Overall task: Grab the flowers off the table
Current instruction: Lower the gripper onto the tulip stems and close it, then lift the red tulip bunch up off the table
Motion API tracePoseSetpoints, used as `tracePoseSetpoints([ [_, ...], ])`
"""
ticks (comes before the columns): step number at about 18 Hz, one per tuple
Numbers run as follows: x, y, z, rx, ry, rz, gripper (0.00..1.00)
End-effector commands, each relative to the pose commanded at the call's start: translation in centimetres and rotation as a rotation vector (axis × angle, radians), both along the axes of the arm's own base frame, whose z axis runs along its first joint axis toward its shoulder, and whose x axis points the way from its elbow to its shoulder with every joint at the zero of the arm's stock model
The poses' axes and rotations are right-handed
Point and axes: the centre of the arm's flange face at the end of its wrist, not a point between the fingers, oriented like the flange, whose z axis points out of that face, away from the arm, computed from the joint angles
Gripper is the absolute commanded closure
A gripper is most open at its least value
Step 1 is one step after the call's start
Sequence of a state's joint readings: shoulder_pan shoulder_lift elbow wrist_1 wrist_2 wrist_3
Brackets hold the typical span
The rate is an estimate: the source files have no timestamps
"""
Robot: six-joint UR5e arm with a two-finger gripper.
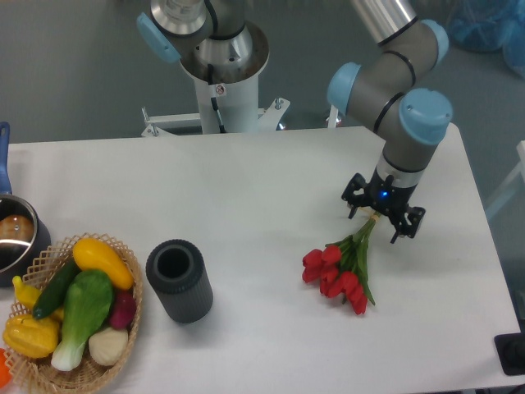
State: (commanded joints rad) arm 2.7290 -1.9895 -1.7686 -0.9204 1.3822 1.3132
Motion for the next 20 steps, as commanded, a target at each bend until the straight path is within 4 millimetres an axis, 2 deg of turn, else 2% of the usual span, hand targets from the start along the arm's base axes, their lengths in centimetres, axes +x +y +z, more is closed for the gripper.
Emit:
tracePoseSetpoints([
  [6, 0.3, 0.4, -0.5, -0.005, 0.001, -0.014, 0.01],
  [9, -0.2, 0.7, -1.2, -0.009, 0.003, -0.013, 0.17],
  [12, -0.2, 1.4, -2.0, -0.005, 0.01, -0.017, 0.54],
  [13, -0.3, 1.5, -2.3, -0.004, 0.013, -0.017, 0.64],
  [14, -0.3, 1.6, -2.5, -0.005, 0.01, -0.017, 0.68],
  [15, -0.3, 1.6, -2.6, -0.006, 0.008, -0.018, 0.76],
  [16, -0.3, 1.6, -2.6, -0.006, 0.008, -0.02, 0.9],
  [17, -0.3, 1.6, -2.5, -0.005, 0.01, -0.02, 1.0],
  [20, -0.7, 1.6, -2.1, -0.002, 0.018, -0.026, 1.0],
])
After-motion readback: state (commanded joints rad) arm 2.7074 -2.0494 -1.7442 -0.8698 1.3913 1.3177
